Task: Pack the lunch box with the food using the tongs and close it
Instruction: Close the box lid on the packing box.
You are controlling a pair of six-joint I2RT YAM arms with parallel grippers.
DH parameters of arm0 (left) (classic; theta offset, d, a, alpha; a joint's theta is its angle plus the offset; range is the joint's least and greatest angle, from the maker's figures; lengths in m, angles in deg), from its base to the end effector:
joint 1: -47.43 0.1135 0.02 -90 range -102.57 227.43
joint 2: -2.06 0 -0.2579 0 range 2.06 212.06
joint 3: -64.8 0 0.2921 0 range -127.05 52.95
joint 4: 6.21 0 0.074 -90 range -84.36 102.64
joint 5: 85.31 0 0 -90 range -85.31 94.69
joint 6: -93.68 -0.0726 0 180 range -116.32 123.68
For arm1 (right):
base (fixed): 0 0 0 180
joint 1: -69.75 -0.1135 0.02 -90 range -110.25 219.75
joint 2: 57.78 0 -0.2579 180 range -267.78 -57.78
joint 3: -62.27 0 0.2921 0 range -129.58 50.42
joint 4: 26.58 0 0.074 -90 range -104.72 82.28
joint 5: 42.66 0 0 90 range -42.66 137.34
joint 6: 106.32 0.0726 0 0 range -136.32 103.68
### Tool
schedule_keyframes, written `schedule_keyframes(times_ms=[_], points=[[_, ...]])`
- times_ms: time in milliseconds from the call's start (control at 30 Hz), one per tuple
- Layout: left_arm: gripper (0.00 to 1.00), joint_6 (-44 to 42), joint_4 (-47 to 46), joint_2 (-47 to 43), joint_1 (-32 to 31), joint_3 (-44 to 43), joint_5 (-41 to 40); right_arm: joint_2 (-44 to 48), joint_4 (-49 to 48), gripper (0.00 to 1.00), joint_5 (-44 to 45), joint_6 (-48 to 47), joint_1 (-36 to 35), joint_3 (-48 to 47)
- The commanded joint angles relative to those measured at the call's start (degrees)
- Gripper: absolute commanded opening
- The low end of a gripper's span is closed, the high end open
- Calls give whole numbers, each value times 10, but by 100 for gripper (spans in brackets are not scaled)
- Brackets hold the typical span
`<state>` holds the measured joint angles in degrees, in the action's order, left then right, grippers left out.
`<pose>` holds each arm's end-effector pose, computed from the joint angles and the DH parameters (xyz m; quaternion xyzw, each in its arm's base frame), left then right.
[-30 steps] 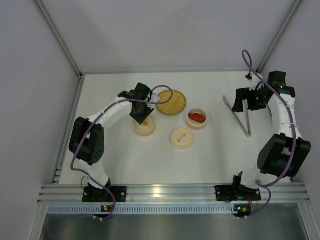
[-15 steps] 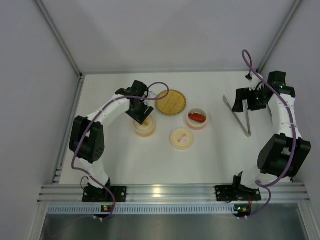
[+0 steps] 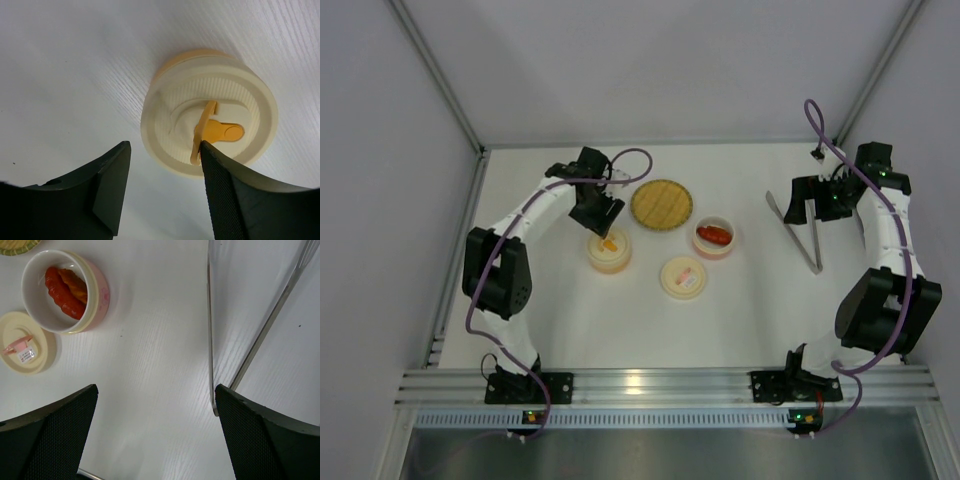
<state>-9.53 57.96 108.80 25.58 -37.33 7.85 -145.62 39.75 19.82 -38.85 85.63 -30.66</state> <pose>0.4055 -0.1669 0.2004 0.3008 0.9354 -0.0409 0.1815 0.3630 -0.0684 0.2758 -0.1135 0.9359 0.1382 0.3036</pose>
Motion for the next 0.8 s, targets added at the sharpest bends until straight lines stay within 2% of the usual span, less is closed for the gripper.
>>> schedule_keyframes(times_ms=[0, 433, 533, 767], points=[[62, 7, 17, 8, 11, -31, 9, -1, 10, 99, -14, -9, -3, -21], [53, 8, 1, 28, 27, -5, 0, -1, 10, 99, -12, -9, -3, -19], [48, 8, -5, 29, 28, 0, -3, -1, 11, 99, -9, -12, -3, -19], [46, 16, -5, 28, 29, 5, -4, 1, 14, 99, -15, -10, -3, -25]])
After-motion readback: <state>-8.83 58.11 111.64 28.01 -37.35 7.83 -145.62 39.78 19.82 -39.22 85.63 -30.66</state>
